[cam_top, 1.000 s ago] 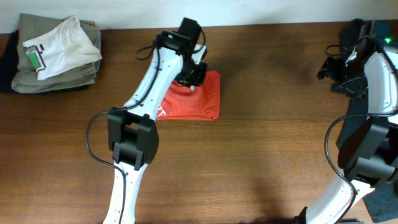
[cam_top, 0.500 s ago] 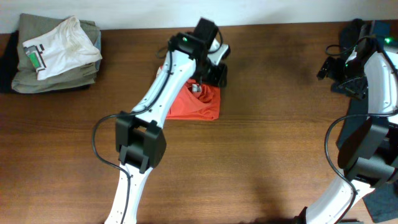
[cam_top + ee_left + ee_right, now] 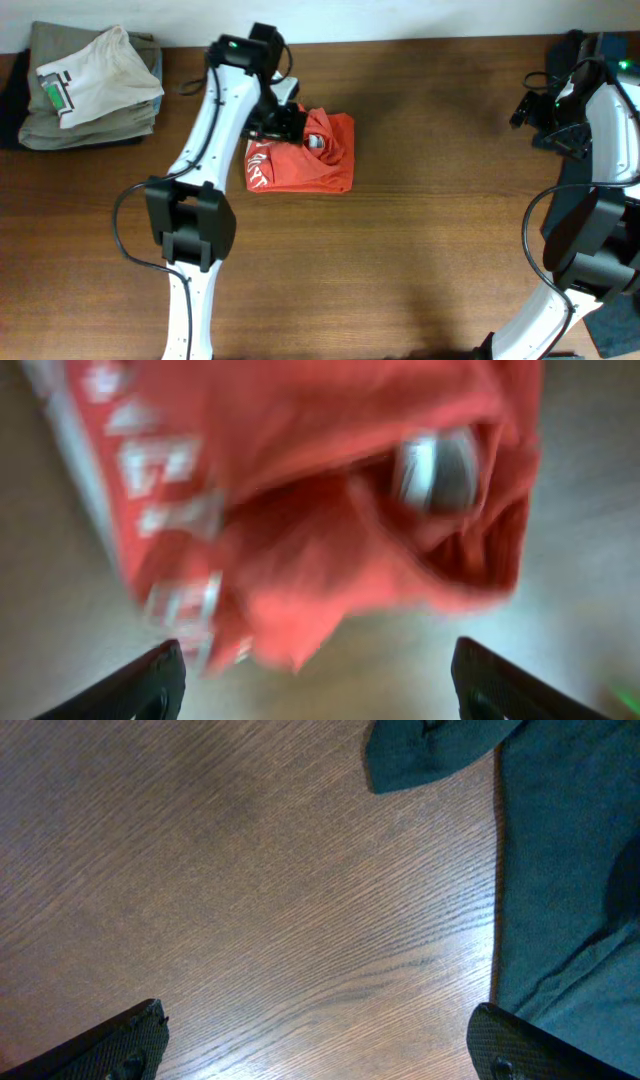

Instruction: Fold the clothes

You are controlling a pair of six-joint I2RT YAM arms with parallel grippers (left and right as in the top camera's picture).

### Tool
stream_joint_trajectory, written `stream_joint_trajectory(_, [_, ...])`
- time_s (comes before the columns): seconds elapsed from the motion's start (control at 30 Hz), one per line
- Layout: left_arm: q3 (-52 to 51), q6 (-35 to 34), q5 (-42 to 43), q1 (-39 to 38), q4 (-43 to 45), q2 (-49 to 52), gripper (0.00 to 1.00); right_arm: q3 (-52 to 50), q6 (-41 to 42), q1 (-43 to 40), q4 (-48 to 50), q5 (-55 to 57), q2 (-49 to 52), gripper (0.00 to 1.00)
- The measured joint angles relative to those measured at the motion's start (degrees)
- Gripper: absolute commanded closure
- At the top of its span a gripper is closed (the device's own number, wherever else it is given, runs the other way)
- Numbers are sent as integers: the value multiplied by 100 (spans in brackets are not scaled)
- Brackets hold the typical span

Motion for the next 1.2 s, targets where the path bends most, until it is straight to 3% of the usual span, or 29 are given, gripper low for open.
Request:
stream_joint_trajectory(0.13, [-704, 55, 289, -188, 634, 0, 18, 0, -2, 0, -2, 0, 0, 1])
stream_joint_trajectory(0.33, [-1064, 98, 455, -407, 887, 0, 55, 0, 0, 0, -2, 0, 0, 1])
stream_joint_trajectory(0.37, [-1064, 98, 461, -448, 909, 0, 70, 0, 2, 0, 0, 0, 0, 1])
stream_joint_trajectory(0.43, [-1064, 96, 479, -516, 914, 0, 81, 0, -2, 0, 0, 0, 0, 1])
stream_joint_trajectory(0.67, [-1021, 107, 476, -938, 883, -61, 76, 0, 2, 0, -2, 0, 0, 1])
stream_joint_trajectory(0.73, [-988, 105, 479, -1139, 820, -105, 51, 0, 0, 0, 0, 0, 0, 1])
stream_joint_trajectory(0.77, [-986, 90, 481, -1235, 798, -114, 50, 0, 0, 0, -2, 0, 0, 1])
stream_joint_trajectory(0.83, [-986, 85, 479, -1425, 800, -114, 29, 0, 0, 0, 0, 0, 0, 1])
stream_joint_trajectory(0.87, [-986, 59, 481, -1517, 828, -114, 26, 0, 2, 0, -2, 0, 0, 1])
stream_joint_trajectory(1.13, [-748, 83, 496, -1784, 935, -114, 26, 0, 0, 0, -2, 0, 0, 1])
stream_joint_trajectory(1.2, [-448, 37, 466, -1644, 826, -127, 22, 0, 0, 0, 0, 0, 0, 1])
